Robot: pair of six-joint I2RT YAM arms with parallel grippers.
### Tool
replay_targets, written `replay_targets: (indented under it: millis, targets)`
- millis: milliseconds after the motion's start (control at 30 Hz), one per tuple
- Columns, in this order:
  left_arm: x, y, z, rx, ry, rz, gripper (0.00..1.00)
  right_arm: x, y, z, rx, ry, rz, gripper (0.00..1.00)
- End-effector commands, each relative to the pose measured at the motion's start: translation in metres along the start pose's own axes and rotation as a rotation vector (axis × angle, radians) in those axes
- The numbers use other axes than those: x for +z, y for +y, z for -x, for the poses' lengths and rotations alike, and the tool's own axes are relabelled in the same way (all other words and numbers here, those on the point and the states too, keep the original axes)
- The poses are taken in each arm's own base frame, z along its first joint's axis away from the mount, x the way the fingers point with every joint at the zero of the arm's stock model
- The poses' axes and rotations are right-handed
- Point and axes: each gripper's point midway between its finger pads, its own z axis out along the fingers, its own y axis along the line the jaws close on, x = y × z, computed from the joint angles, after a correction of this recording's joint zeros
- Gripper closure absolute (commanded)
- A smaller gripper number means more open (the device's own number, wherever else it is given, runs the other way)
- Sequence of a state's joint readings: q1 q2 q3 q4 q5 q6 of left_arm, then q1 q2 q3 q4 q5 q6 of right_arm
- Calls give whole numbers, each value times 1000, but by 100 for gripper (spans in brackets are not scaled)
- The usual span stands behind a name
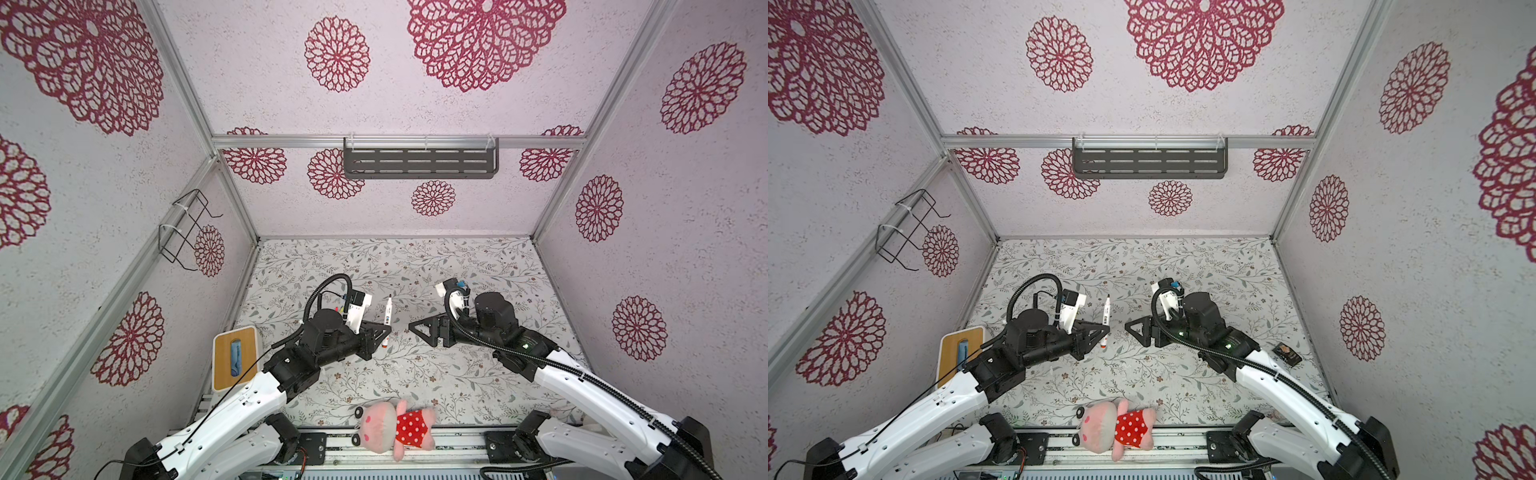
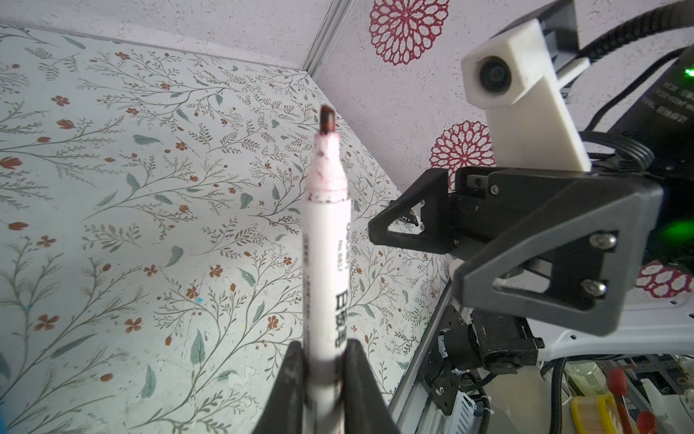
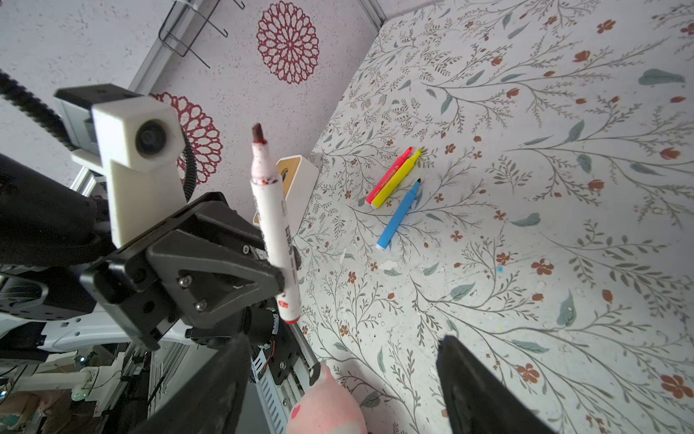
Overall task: Insert the pens into the pen caps
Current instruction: 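Lift the white marker upright with the left gripper while the right gripper approaches it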
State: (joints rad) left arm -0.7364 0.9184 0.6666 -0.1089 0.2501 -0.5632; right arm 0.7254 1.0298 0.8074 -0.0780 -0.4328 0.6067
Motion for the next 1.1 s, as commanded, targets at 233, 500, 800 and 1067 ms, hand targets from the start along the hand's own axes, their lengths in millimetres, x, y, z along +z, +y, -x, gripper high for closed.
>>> replay_targets:
  millis: [233, 500, 800, 1067]
  targets:
    - [9, -12, 1, 24, -33, -18, 89, 0, 26, 28, -52, -102, 61, 20]
    - [16, -19, -1, 40, -18, -22, 90, 6, 35, 29, -52, -106, 103, 22]
    - [19, -24, 0, 47, -18, -30, 90, 13, 42, 32, -60, -106, 128, 26]
    - [22, -29, -3, 52, -16, -38, 90, 21, 43, 32, -46, -106, 142, 37]
